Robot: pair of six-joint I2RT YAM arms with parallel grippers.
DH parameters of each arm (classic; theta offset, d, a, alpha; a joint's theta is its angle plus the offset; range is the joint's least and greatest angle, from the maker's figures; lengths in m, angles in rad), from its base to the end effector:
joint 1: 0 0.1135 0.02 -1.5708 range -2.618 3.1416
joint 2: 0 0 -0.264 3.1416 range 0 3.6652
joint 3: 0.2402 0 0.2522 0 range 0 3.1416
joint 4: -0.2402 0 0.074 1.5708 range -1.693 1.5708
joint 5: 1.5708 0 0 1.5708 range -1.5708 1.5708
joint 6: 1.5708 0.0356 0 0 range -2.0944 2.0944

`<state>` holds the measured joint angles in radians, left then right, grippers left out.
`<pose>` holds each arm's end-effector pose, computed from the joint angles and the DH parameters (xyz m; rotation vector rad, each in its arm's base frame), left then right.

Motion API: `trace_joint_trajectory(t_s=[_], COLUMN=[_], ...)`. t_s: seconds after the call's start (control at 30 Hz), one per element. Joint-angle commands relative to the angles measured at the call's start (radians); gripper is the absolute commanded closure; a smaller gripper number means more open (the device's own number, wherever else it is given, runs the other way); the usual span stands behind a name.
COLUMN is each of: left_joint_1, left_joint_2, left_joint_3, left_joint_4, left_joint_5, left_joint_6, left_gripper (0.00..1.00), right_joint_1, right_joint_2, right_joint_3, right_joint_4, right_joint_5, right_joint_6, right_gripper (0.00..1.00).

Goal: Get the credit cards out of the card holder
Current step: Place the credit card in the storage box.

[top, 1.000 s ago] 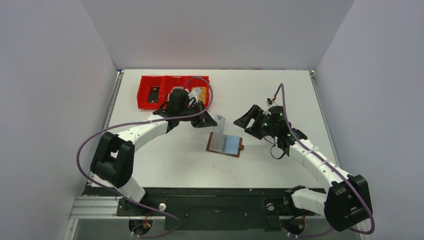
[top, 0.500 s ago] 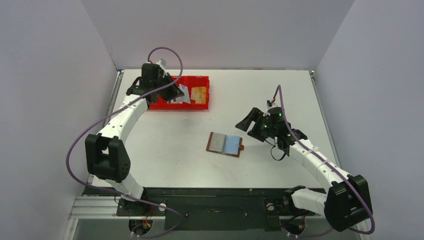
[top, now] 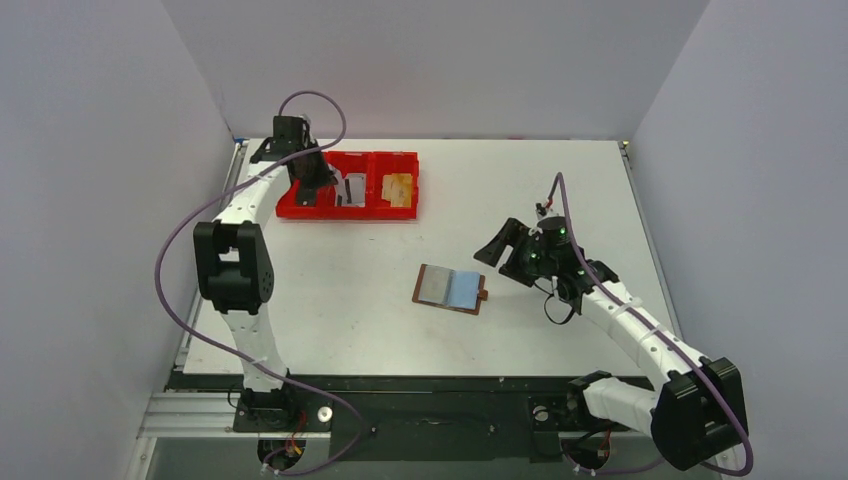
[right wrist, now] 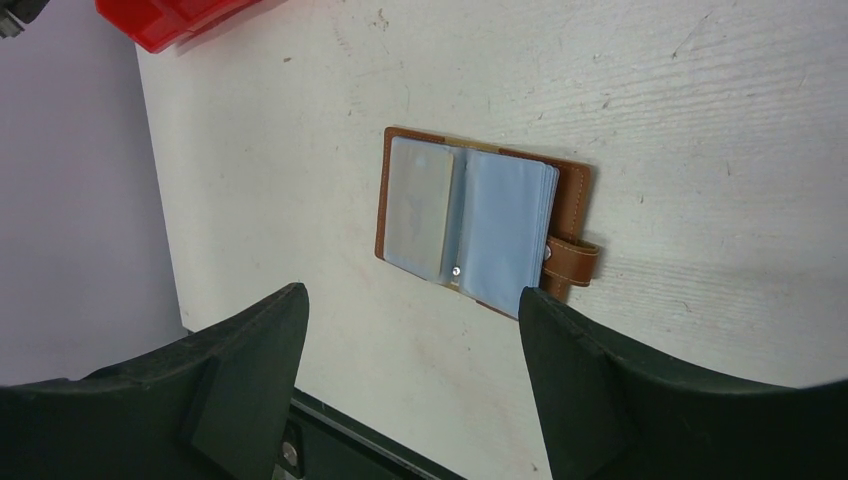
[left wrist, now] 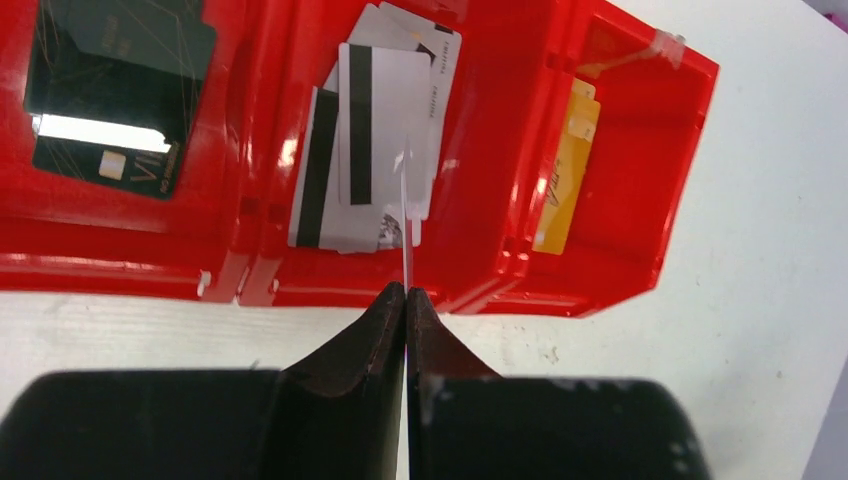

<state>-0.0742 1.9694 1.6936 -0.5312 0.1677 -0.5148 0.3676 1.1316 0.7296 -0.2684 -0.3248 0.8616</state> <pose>0.4483 -0.0393 0.2690 -0.4482 2.3747 -0.4758 0.2209 0.0972 0.2449 0.4022 2.3719 0.9894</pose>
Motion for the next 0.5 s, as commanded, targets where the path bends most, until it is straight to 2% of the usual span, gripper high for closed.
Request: trace_joint_trajectory(t_s=[0.0, 0.43, 0.47], left_joint_1=[0.017, 0.015, 0.015], left_joint_2=[0.077, 0.31, 0.314], left_joint_3=[0.105, 0.317, 0.331], left_joint_4=[0.05, 0.003, -0.002], left_joint_5=[0.041, 0.132, 0.13], left_joint_6=[0.062, 0.082, 0.082], left_gripper=[1.0, 1.0, 0.93], right_joint_1=[0.003, 0.002, 0.002], right_joint_2=[-0.046, -0.078, -0.079], right_joint_3=[0.046, 0.056, 0.057], right_joint_4=[-0.025, -0.07, -0.071], right_joint_5=[0.033, 0.057, 0.057], right_joint_6=[-0.027, -0.036, -0.037], right_gripper=[0.27, 0.28, 0.28])
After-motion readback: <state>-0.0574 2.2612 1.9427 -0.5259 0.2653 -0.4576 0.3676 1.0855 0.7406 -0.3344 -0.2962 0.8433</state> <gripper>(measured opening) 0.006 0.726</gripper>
